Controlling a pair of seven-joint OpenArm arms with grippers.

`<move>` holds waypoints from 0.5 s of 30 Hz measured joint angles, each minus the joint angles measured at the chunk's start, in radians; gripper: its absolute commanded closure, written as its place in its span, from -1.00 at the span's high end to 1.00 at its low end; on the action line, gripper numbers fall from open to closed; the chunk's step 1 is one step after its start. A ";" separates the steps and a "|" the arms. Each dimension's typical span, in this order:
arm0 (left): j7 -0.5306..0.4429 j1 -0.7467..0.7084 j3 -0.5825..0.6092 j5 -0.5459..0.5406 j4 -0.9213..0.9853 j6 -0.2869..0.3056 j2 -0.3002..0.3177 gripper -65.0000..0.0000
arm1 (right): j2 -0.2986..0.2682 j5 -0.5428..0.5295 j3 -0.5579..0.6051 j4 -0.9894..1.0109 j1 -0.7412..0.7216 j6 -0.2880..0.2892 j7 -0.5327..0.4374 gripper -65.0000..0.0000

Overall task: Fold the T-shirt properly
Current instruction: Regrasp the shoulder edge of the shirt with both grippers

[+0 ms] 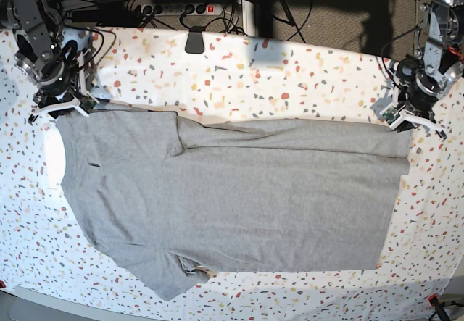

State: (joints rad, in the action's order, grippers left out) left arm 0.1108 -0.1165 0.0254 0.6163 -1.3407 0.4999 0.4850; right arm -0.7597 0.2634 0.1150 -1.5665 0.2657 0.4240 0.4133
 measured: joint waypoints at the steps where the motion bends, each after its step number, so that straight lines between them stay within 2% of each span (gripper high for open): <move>1: 0.000 0.000 0.000 0.000 0.000 0.000 0.000 -1.00 | 0.000 -0.001 0.004 0.003 -0.008 0.000 -0.001 -0.30; 6: 0.003 0.000 0.000 -0.024 0.000 -0.002 0.000 -1.00 | 0.002 -0.008 0.007 0.020 -0.023 0.005 0.016 -0.94; 7: 0.005 0.000 0.000 -0.042 0.000 -0.002 0.000 -1.00 | 0.002 -0.007 0.007 0.020 -0.024 0.005 0.026 -1.00; 11: 0.015 0.000 -0.002 -0.095 0.002 -0.003 0.002 -1.00 | 0.002 -0.007 0.008 0.020 -0.025 -0.008 0.029 -1.00; 13: 0.016 0.000 -0.002 -0.110 0.002 -0.003 0.002 -1.00 | 0.003 -0.008 0.010 0.021 -0.024 -0.082 0.029 -1.00; 15: 0.016 0.000 -0.002 -0.117 0.002 -0.003 0.002 -1.00 | 0.000 -0.007 0.009 0.020 -0.027 -0.109 0.029 -1.00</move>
State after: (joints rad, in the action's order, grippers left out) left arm 0.1272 -0.1165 0.0231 0.4988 -1.3388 0.4973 0.4873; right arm -0.7601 0.2562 0.1238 -1.5463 0.2382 0.3149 0.4427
